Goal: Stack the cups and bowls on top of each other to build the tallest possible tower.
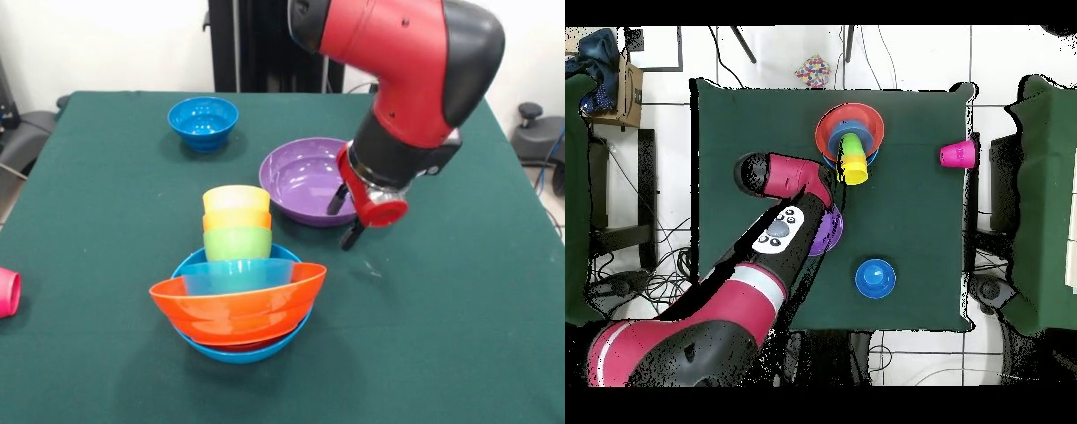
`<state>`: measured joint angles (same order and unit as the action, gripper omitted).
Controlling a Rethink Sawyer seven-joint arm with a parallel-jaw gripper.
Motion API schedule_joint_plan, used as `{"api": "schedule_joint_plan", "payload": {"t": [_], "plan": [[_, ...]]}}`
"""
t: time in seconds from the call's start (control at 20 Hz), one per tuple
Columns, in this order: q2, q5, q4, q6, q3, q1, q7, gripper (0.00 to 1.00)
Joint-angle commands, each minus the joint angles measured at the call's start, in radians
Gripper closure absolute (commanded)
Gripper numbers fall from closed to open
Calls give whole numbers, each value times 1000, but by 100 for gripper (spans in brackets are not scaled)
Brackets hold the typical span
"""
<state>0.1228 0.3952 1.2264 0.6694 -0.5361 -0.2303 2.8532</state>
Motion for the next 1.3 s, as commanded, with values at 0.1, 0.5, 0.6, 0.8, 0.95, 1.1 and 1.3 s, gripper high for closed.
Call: {"api": "schedule_joint_plan", "payload": {"t": [0.1, 0.5, 0.6, 0.8, 0.95, 1.1, 1.3], "plan": [[192, 142, 181, -16, 158, 34, 189, 0], [223, 186, 215, 15, 130, 22, 172, 0], [214, 194, 227, -1, 119, 16, 191, 0], [188, 201, 230, 29, 84, -3, 234, 0], [166, 190, 219, 81, 58, -13, 245, 0], [165, 144, 208, 105, 56, -3, 157, 0], [168, 57, 185, 113, 40, 10, 14, 0]]}}
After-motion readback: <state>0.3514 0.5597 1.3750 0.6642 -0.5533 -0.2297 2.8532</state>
